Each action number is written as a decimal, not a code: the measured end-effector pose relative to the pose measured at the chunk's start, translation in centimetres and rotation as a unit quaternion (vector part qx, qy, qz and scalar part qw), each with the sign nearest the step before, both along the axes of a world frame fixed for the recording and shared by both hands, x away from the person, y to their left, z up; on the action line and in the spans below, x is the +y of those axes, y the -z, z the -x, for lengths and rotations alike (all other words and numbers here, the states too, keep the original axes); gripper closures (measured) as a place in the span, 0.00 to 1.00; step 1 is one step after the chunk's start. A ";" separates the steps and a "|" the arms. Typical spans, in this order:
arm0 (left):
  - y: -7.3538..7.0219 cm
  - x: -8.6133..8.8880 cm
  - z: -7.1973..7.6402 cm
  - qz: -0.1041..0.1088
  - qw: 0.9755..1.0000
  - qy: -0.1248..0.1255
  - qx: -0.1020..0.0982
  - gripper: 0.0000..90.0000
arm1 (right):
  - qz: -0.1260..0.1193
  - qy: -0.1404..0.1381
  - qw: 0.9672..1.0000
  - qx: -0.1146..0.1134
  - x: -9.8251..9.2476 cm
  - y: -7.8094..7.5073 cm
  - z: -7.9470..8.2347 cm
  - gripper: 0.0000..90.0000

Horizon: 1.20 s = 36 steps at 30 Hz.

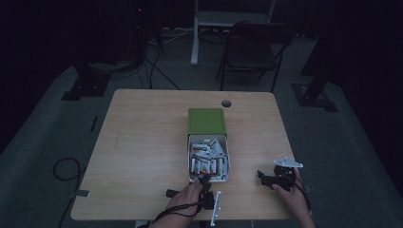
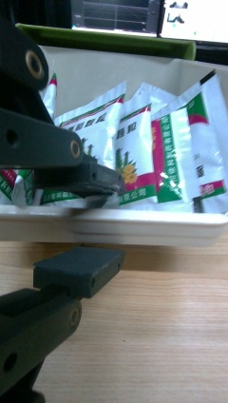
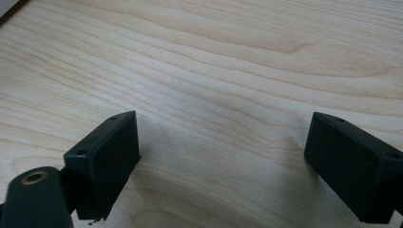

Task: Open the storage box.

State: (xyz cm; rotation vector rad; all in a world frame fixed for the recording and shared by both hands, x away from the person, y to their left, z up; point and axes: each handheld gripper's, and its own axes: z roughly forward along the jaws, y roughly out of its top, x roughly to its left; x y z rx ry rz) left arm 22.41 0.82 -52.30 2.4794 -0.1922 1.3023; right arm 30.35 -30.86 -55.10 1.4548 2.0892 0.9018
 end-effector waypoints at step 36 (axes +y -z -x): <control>0.0 6.1 0.2 0.230 0.944 -0.007 0.237 0.62 | 0.000 0.000 1.000 0.000 0.0 0.0 0.0 0.12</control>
